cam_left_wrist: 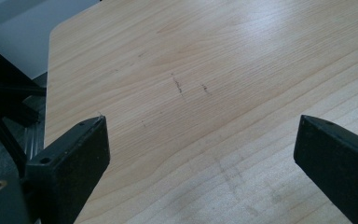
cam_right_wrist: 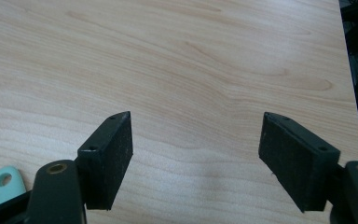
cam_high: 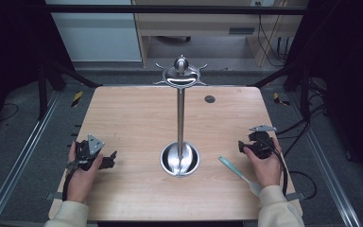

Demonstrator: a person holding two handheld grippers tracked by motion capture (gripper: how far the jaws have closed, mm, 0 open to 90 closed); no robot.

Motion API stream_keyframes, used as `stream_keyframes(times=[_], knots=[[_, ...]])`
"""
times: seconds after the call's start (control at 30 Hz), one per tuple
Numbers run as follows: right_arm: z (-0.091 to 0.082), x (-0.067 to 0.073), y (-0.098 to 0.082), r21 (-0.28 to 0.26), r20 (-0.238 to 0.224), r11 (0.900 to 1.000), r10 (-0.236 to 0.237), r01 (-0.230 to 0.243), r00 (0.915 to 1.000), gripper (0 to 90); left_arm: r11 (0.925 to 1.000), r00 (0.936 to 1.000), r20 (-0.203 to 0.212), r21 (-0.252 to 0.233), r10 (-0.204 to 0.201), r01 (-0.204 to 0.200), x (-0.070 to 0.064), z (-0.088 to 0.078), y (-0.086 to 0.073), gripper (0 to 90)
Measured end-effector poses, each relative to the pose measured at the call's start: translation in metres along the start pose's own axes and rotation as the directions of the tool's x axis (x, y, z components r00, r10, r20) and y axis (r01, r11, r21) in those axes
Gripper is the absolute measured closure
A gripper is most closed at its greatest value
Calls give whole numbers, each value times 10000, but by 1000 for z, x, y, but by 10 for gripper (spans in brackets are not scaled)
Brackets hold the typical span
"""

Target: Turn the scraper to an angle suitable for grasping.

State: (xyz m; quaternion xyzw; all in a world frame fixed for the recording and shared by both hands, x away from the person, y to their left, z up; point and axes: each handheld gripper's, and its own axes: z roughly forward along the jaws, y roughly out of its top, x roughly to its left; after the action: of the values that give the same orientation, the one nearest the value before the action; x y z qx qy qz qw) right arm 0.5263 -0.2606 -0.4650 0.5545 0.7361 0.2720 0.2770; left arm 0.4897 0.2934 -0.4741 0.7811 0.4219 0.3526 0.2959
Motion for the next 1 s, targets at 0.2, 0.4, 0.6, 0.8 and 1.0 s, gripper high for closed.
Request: stream_keyframes(times=[0.2,0.4,0.6,0.8,1.0], knots=[[-2,3,0,244,190,9995,-182,177,9997,319,10000,10000,40,-11,27,-27,-2,-1,0,32],[-5,5,0,191,371,9993,-322,315,9988,433,10000,10000,36,33,7,-7,-1,0,0,32],[-7,8,0,123,356,9975,-705,701,9969,573,10000,10000,38,19,50,-50,-2,0,0,32],[-6,16,0,319,-9,9947,-976,976,9952,697,10000,10000,48,16,80,-80,-2,0,1,32],[-6,24,1,416,-475,9887,-1421,1441,9887,791,9999,9999,64,7,141,-141,-1,0,2,33]])
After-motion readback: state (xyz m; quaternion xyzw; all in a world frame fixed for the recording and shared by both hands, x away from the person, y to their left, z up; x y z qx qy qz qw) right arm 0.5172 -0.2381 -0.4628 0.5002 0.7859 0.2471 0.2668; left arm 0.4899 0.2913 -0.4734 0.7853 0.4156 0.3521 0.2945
